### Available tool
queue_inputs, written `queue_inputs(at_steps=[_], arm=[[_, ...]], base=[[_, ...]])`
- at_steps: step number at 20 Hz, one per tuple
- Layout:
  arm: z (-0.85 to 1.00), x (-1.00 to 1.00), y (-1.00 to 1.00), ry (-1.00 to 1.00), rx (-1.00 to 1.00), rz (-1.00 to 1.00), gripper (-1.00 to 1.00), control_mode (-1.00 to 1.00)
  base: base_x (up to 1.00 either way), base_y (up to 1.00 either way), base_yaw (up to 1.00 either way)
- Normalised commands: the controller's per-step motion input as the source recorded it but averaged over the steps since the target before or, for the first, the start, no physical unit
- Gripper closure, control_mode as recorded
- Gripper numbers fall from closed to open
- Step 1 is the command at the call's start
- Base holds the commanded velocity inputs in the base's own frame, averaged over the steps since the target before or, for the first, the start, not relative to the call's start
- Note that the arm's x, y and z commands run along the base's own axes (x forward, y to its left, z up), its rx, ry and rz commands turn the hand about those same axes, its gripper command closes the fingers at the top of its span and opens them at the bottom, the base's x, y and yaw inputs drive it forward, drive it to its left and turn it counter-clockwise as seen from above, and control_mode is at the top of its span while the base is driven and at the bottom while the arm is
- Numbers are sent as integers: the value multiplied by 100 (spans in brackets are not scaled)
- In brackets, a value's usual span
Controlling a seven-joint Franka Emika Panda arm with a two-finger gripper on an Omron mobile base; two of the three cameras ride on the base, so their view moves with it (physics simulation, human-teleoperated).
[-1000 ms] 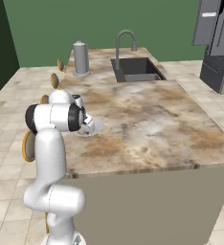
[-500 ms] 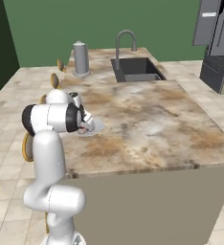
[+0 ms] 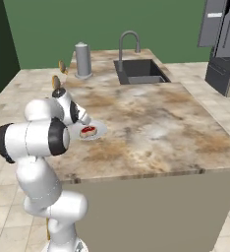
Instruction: Take the steak from the fridge and place it on the digital scale on the counter by the fridge. Wait a few seconds for a reading, then move it to the plate on the dining counter.
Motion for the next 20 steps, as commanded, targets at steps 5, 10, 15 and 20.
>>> queue_inputs(at_steps=[5,10,15,20], arm=[[100,-92,0,-13,1,-4,-100,-100],[100,-100,0,-2,5,-1,-100,-100],[100,-100,0,4,13,0,-100,-100],[94,-100,0,10,12,0,-100,-100]], base=[[0,0,0],[0,0,0],[0,0,0],[0,0,0]])
